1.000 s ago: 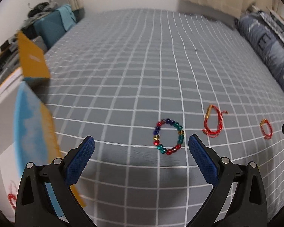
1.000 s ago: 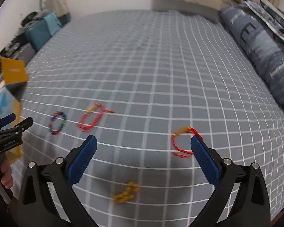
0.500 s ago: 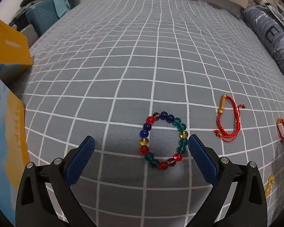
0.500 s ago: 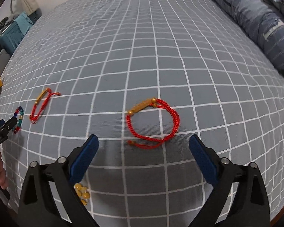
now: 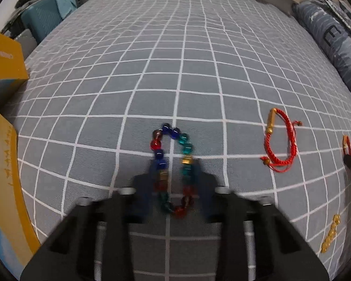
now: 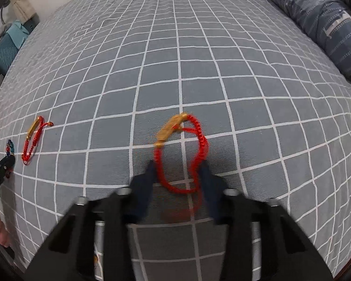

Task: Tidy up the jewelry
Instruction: 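Grasp the multicolour bead bracelet with the left tool while the right tool grasps the red cord bracelet, then carry both bracelets into the white box and open both tools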

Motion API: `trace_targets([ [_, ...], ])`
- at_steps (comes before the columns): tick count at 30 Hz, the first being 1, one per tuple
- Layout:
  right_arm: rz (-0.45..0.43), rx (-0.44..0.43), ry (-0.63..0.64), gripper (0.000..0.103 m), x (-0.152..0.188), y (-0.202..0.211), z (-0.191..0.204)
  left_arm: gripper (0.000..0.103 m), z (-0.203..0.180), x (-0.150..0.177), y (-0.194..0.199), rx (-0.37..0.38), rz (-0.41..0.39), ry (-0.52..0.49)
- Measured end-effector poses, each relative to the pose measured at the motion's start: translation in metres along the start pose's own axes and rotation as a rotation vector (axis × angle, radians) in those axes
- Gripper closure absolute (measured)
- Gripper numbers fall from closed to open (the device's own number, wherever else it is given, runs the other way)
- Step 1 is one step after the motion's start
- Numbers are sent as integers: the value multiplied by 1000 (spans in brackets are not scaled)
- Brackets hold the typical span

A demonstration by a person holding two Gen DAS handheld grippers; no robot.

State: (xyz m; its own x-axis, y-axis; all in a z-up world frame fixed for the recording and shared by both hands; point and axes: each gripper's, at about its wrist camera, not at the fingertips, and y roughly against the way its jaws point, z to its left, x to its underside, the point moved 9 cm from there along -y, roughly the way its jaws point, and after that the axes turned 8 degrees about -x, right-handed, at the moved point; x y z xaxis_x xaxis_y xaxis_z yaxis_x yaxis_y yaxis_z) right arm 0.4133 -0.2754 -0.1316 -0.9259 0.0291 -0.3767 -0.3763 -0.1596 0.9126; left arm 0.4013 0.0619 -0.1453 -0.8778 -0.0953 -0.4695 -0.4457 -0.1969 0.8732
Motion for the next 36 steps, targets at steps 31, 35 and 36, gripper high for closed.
trace_targets([
  [31, -208, -95, 114, 98, 69, 162, 94, 94, 80, 69, 194, -14, -157, 73],
  [35, -221, -130, 161, 98, 65, 170, 129, 94, 98, 70, 207, -49, -174, 90],
  [36, -225, -136, 174, 98, 62, 172, 141, 94, 104, 70, 210, -52, -179, 95],
])
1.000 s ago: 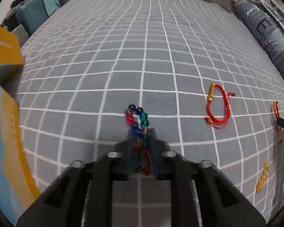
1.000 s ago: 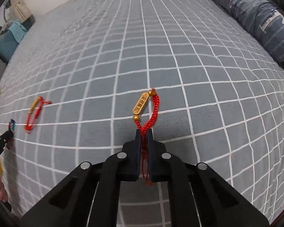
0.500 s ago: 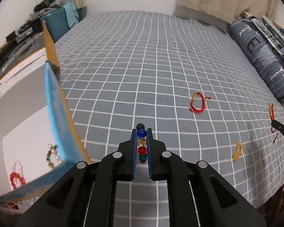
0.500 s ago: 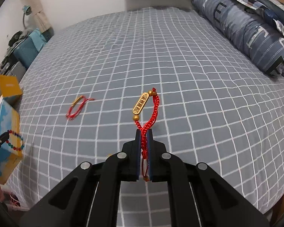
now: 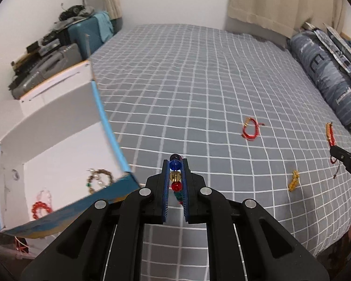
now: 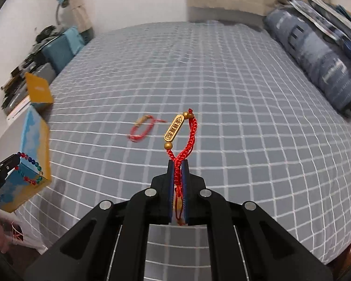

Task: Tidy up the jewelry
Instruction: 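Carry both bracelets into the white box and open both tools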

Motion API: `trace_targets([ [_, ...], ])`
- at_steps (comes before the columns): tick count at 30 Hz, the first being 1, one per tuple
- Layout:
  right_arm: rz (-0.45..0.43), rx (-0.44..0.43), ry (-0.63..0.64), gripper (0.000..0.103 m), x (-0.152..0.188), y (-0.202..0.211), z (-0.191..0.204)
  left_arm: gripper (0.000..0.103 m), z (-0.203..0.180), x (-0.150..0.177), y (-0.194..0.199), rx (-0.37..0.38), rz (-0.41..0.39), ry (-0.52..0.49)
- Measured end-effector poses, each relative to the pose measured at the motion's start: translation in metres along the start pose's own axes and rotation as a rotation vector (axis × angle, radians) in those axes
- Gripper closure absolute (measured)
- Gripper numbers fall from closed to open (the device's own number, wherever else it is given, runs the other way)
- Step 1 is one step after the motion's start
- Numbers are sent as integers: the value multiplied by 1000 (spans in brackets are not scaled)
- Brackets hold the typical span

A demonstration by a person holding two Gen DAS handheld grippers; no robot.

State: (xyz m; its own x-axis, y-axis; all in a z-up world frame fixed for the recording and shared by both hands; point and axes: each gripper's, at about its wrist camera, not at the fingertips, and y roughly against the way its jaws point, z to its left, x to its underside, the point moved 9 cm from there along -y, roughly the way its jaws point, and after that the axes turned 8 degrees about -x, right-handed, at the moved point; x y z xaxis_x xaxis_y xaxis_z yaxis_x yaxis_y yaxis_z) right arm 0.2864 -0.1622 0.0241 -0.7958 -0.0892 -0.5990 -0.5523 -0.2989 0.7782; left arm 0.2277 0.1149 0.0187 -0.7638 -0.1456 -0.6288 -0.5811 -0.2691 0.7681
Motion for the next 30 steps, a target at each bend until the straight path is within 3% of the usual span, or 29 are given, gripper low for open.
trace_targets([
  [8, -10, -61, 105, 98, -32, -4, 94, 94, 78, -11, 28, -73, -31, 102],
  [17, -22, -156, 251, 98, -54, -1, 231, 94, 179, -8, 55, -160, -35, 219],
  [24, 3, -237, 372, 98, -42, -15, 338, 94, 250, 10, 62, -233, -13, 301],
  [30, 43, -291, 452, 98, -15, -38, 402, 94, 293, 37, 46, -274, 35, 361],
])
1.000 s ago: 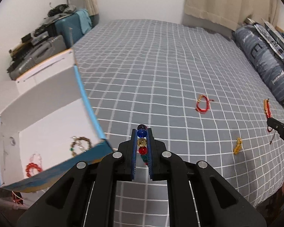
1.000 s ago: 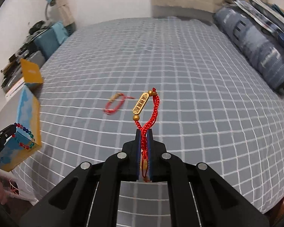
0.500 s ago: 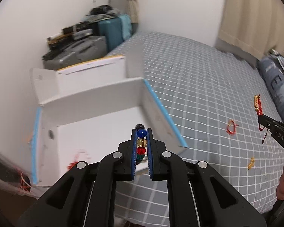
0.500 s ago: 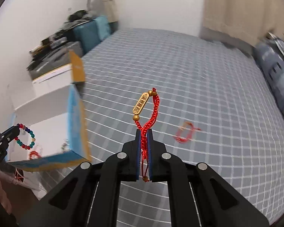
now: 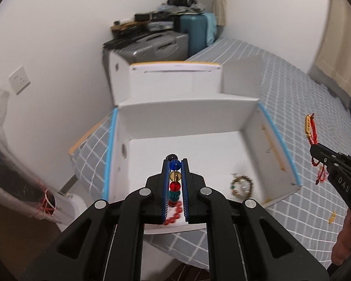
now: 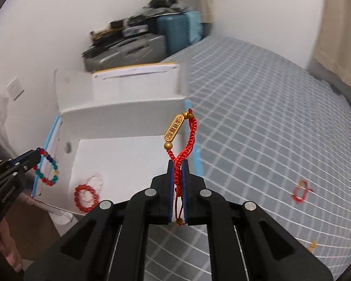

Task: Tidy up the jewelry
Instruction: 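Carry both bracelets into the white box and open both tools, then withdraw both tools from the box toward the remaining red cord and yellow beads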

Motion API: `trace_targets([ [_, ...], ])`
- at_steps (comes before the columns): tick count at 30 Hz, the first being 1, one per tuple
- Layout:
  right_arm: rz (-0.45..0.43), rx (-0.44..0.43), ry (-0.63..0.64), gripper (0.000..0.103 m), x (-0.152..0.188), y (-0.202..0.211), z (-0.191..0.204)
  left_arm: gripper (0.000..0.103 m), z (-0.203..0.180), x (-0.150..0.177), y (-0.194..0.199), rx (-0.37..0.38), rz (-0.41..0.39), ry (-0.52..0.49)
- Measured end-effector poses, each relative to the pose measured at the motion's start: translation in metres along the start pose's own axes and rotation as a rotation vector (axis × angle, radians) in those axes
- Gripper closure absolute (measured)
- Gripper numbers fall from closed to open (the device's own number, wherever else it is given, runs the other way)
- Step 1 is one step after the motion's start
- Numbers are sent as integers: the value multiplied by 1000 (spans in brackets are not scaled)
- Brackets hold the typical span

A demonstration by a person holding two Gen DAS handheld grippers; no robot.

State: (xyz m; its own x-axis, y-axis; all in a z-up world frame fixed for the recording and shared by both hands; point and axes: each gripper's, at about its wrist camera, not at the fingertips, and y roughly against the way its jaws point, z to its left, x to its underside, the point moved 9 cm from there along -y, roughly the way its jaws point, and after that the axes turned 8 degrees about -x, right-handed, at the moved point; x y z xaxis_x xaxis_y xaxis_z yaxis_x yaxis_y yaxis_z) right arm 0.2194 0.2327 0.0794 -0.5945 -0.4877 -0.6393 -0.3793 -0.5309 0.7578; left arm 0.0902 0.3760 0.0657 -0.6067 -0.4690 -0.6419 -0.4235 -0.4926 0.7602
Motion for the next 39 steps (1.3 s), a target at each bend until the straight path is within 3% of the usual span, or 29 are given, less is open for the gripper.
trace_targets([
  [9, 67, -42, 43, 98, 17, -51, 43, 94, 12, 20, -47, -12, 77, 23],
  [20, 127, -51, 48, 97, 27, -83, 47, 94, 8, 27, -75, -6, 132, 20],
  [26, 146, -61, 32, 92, 30, -87, 44, 92, 7, 26, -78, 3, 140, 28],
  [27, 146, -63, 27, 89, 31, -85, 42, 92, 7, 26, -76, 2, 138, 27],
  [28, 143, -66, 19, 77, 30, -82, 40, 88, 6, 25, -73, 7, 134, 27],
  [30, 114, -62, 15, 57, 27, -70, 35, 73, 7, 23, -65, 12, 118, 31],
  [32, 78, -46, 24, 49, 24, -55, 28, 46, 9, 18, -52, 13, 82, 37],
  [39, -1, 5, -28, 23, 29, 8, -17, 27, 9, 12, -13, 36, 20, 48],
])
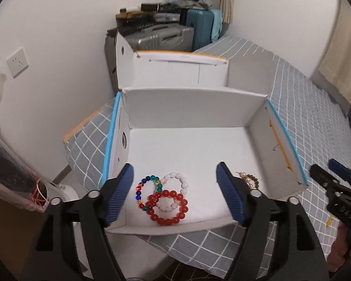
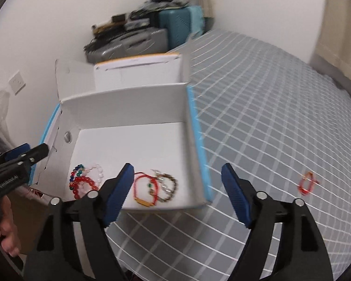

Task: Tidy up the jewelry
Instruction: 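Withdraw both tools from the box toward the remaining red cord and yellow beads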

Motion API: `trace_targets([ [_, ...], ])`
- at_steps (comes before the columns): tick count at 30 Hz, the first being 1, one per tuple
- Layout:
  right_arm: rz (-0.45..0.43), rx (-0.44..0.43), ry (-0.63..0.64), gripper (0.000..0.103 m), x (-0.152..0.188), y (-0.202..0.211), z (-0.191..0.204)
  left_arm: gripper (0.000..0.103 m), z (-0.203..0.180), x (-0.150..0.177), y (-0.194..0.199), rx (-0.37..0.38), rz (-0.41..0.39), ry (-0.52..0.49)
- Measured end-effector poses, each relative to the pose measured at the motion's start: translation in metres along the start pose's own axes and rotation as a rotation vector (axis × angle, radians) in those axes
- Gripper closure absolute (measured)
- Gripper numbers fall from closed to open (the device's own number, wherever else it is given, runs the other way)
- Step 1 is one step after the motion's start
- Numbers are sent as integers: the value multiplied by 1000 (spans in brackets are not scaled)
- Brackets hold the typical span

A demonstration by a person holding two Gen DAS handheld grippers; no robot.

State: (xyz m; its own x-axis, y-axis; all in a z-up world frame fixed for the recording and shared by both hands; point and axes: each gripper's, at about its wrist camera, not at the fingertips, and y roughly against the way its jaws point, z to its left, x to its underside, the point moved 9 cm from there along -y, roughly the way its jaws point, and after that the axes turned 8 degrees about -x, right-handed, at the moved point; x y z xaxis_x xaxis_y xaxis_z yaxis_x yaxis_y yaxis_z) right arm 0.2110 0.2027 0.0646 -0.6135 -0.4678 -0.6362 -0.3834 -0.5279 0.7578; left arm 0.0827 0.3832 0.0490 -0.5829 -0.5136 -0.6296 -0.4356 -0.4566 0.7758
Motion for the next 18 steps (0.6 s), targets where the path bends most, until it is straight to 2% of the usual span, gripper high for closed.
trace_targets([
  [6, -41, 82, -60, 13, 23, 47, -46, 13, -16, 7, 34, 56, -56, -7],
  [12, -48, 138, -113, 13, 41, 68, -87, 7, -54, 15, 43, 99, -69, -59],
  [18, -35, 191, -192, 12, 69, 77, -141, 6, -120, 34, 35, 139, -62, -201],
])
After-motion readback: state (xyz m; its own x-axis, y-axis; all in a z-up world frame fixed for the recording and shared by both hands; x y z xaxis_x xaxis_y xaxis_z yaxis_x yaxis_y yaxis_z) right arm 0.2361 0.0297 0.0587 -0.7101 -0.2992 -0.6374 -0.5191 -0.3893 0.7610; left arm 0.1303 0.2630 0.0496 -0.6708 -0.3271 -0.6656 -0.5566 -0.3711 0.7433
